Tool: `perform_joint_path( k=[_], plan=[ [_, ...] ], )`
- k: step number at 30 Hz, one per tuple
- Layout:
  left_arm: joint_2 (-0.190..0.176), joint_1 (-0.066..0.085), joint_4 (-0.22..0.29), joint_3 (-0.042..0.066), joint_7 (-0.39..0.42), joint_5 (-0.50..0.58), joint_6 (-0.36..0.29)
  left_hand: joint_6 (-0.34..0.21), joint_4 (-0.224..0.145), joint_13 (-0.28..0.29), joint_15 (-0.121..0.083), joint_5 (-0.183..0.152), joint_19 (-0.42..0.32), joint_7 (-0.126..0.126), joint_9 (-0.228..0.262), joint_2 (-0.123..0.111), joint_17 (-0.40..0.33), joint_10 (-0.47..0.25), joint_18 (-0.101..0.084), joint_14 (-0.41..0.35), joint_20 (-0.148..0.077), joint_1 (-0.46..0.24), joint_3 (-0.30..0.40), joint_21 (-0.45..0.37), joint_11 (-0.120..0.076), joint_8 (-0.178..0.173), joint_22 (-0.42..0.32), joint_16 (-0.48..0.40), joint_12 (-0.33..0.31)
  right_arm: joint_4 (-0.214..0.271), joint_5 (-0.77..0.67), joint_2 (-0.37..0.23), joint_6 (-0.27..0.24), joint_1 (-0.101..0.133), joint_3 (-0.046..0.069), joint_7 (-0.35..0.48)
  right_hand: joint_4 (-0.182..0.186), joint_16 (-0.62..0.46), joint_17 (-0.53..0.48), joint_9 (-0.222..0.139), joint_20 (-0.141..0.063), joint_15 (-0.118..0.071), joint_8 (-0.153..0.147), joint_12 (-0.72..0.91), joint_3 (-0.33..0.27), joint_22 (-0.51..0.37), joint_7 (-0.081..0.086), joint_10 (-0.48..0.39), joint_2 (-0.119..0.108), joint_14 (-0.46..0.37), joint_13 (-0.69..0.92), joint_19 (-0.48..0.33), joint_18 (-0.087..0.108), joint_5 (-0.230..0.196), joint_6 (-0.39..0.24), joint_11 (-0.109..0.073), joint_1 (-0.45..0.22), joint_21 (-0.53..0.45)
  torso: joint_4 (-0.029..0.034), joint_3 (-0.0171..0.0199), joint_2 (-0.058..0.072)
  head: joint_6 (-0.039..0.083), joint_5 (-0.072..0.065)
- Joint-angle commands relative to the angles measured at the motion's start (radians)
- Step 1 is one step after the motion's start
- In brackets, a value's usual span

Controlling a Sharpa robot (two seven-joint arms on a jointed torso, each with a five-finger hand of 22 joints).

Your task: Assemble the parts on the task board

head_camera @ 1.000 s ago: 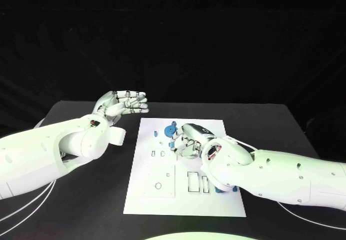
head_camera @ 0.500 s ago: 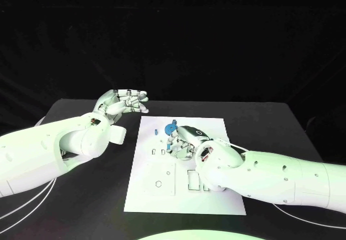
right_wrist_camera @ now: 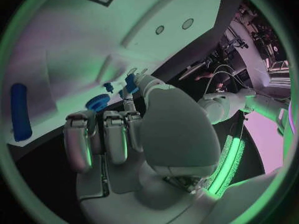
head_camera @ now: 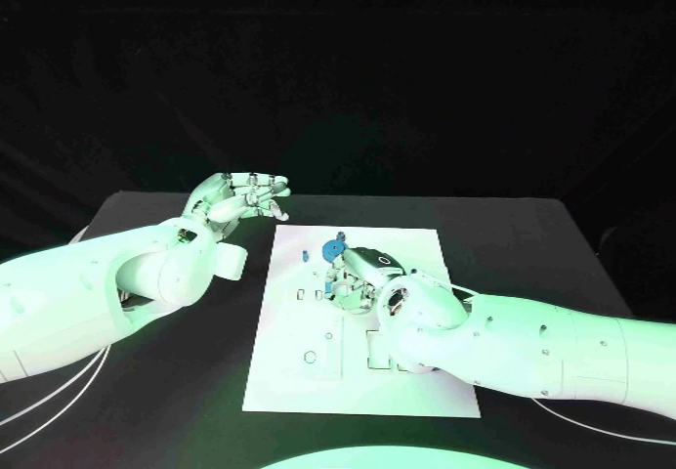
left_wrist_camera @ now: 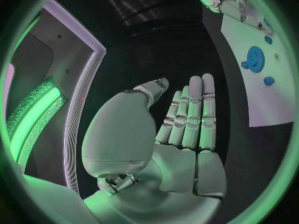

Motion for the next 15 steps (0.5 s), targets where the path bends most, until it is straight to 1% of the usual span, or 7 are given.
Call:
perform_joint_path(
  k=[1, 7, 10, 15],
  plan=[
    [0.002, 0.001, 0.002, 0.001, 0.002, -0.008, 0.016, 0.006, 0.001, 0.002, -0.005, -0.002, -0.009, -0.004, 0.002, 0.000, 0.002, 0.006, 0.001, -0.003, 0.001, -0.014, 0.007, 0.010, -0.002, 0.006, 0.004, 0.010, 0.003, -0.005, -0.041, 0.005, 0.036, -0.002, -0.002, -0.016, 0.005, 0.003, 0.263, 0.040, -0.001, 0.001, 0.012, -0.003, 0.001, 0.263, 0.003, 0.063, -0.003, 0.104, 0.214, 0.105, -0.014, -0.005, -0.001, -0.005, -0.014, 0.005, 0.0002, -0.0004, 0.000, -0.001, 0.000],
    [0.001, 0.001, 0.002, 0.001, 0.001, -0.009, 0.018, 0.007, 0.001, 0.002, -0.006, -0.002, -0.011, -0.004, 0.002, 0.000, 0.003, 0.007, 0.001, -0.003, 0.000, -0.014, 0.008, 0.016, -0.003, 0.006, 0.009, 0.016, 0.004, -0.013, -0.050, 0.011, 0.051, -0.004, -0.005, -0.024, 0.005, 0.003, 0.263, 0.040, 0.000, 0.001, 0.011, -0.004, 0.001, 0.263, 0.004, 0.063, -0.007, 0.104, 0.213, 0.105, -0.014, -0.007, -0.003, -0.004, -0.016, 0.005, 0.0004, -0.0009, 0.000, -0.002, 0.000],
    [0.001, 0.001, 0.002, 0.001, 0.000, -0.009, 0.019, 0.007, 0.001, 0.002, -0.006, -0.002, -0.014, -0.004, 0.002, -0.001, 0.005, 0.007, 0.001, -0.004, 0.000, -0.015, 0.009, 0.023, -0.003, 0.007, 0.014, 0.022, 0.004, -0.015, -0.053, 0.013, 0.054, -0.006, -0.006, -0.026, 0.004, 0.003, 0.263, 0.039, 0.000, 0.002, 0.011, -0.006, 0.001, 0.263, 0.004, 0.062, -0.009, 0.104, 0.212, 0.105, -0.014, -0.008, -0.005, -0.003, -0.017, 0.005, 0.0010, -0.0005, 0.000, -0.002, 0.000],
    [0.000, 0.001, 0.002, 0.001, -0.001, -0.010, 0.020, 0.007, 0.002, 0.002, -0.006, -0.002, -0.014, -0.004, 0.002, 0.000, 0.005, 0.007, 0.001, -0.004, 0.000, -0.015, 0.009, 0.025, -0.003, 0.007, 0.015, 0.024, 0.004, -0.017, -0.057, 0.015, 0.057, -0.007, -0.007, -0.027, 0.005, 0.003, 0.263, 0.039, 0.000, 0.002, 0.011, -0.007, 0.000, 0.263, 0.005, 0.061, -0.011, 0.104, 0.211, 0.105, -0.014, -0.009, -0.006, -0.003, -0.018, 0.005, 0.0003, -0.0010, 0.000, -0.003, 0.001]
  ],
)
